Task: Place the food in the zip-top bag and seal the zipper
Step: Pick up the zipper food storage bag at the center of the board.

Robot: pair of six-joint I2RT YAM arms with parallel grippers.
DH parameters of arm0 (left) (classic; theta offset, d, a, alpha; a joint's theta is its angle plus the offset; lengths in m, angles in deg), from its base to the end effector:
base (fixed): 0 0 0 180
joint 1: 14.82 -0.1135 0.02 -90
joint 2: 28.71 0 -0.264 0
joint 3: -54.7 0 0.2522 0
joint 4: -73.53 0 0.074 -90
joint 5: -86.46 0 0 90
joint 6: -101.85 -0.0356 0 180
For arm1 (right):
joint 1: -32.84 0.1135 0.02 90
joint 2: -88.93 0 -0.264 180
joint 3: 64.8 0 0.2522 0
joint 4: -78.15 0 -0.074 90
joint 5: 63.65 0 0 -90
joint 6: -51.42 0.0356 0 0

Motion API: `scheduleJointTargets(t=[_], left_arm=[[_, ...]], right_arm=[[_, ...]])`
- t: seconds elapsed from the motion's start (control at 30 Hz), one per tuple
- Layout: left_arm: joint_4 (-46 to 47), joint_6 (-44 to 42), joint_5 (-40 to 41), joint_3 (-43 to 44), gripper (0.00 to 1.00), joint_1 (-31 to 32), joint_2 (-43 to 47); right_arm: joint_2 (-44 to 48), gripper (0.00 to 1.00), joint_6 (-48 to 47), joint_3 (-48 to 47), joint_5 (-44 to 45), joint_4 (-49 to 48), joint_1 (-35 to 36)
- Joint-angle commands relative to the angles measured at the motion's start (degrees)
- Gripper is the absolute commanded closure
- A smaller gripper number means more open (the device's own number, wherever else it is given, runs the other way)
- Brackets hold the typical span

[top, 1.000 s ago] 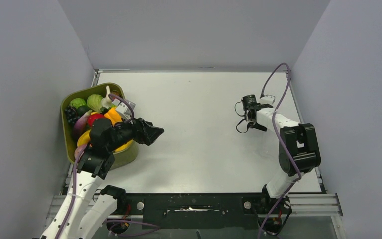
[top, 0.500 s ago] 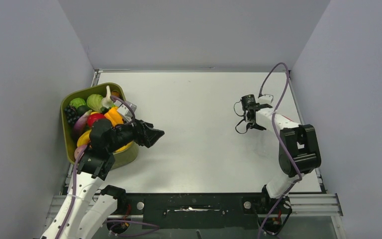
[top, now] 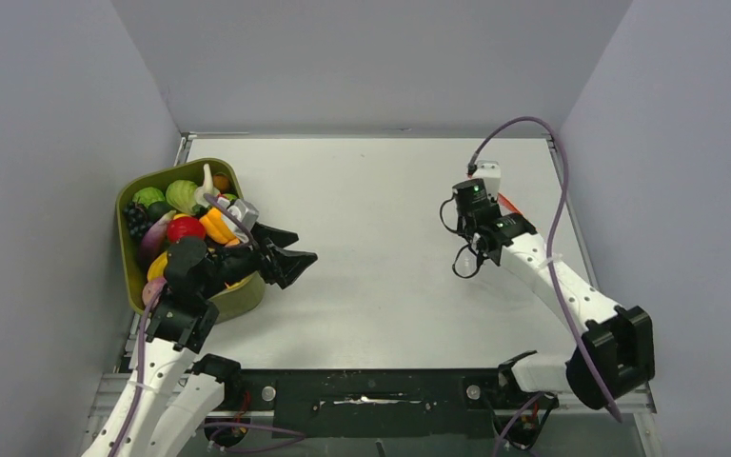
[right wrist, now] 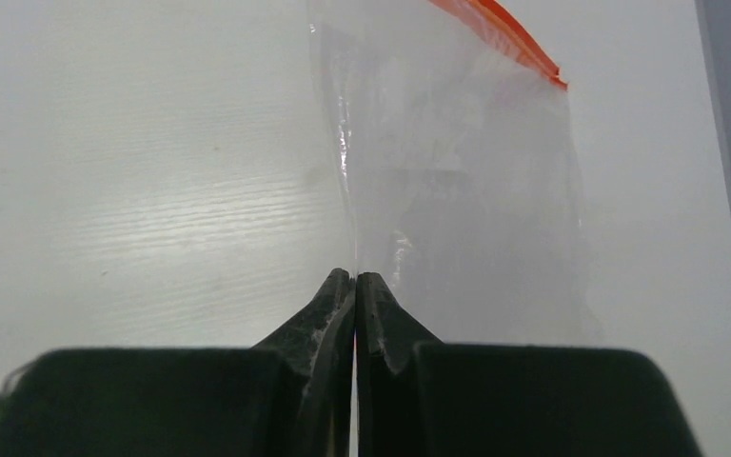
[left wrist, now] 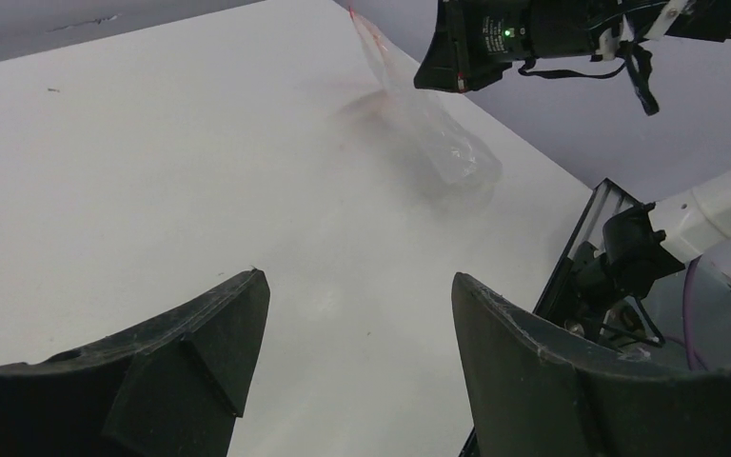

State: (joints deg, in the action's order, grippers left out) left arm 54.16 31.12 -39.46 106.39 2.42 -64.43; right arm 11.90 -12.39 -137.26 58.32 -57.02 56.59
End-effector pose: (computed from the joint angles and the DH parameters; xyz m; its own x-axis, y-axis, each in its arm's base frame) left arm 0.1378 -0.0646 0.3309 -0.3173 -0.1814 -0.9308 0.7359 0.5721 -0.3623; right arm 0.2638 0.0955 0.2716 -0.6352 0.1295 -0.7614 0.2831 0.9563 -0.0735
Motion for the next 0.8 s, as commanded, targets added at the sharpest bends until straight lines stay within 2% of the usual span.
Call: scheduleJointTargets(t=[0.0, 0.13, 0.27, 0.4, 0.63, 0.77], left_arm=[[7.3, -2.9, -4.0, 0.1, 0.30, 0.5, 0.1], [6.7, -9.3, -6.5, 1.2, 0.30, 0.7, -1.5], [15.6, -10.1, -13.4, -2.3, 0.31, 1.2, -1.3], [20.0, -16.4, -17.1, -4.6, 0.30, 1.9, 0.1], [15.2, -27.7, -18.3, -1.2, 0.25, 1.9, -4.3], [13.6, -29.3, -19.5, 1.0, 0.25, 2.0, -9.8]], right_arm=[[8.3, 1.00, -8.9, 0.9, -14.0, -4.7, 0.8], [14.5, 1.00, -14.4, 1.6, -31.7, -5.8, 1.3], [20.6, 1.00, -17.3, 2.9, -49.3, -7.6, 1.6], [24.0, 1.00, -18.8, 3.2, -64.6, -6.6, 1.7], [25.6, 1.00, -20.0, 4.7, -84.7, -7.6, 2.1], [25.7, 1.00, -18.3, 5.7, -89.3, -9.1, 2.8]])
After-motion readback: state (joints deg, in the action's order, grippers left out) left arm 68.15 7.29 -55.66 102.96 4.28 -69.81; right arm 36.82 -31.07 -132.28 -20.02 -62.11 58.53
